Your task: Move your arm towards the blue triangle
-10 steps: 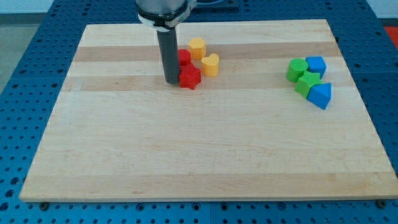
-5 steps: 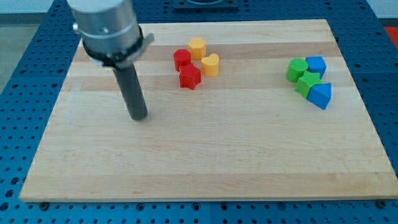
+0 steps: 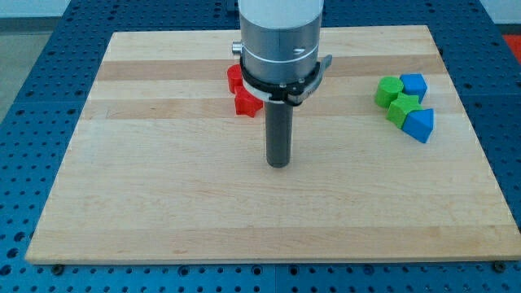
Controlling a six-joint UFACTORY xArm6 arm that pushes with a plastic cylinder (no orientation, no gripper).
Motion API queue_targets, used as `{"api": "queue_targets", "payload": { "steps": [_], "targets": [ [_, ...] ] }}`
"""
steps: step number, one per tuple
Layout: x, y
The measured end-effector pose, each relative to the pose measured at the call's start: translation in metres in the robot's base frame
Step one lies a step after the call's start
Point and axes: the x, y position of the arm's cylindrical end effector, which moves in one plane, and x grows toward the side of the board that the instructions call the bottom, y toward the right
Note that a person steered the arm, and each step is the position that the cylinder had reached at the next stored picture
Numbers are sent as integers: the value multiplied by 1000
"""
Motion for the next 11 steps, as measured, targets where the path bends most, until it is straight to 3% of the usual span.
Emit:
{"api": "queue_targets", "payload": {
  "steps": [3,4,6,9,11],
  "targets": [
    [94,0],
    [95,2],
    [93,83],
    [6,217],
    [-45,223]
  ]
}}
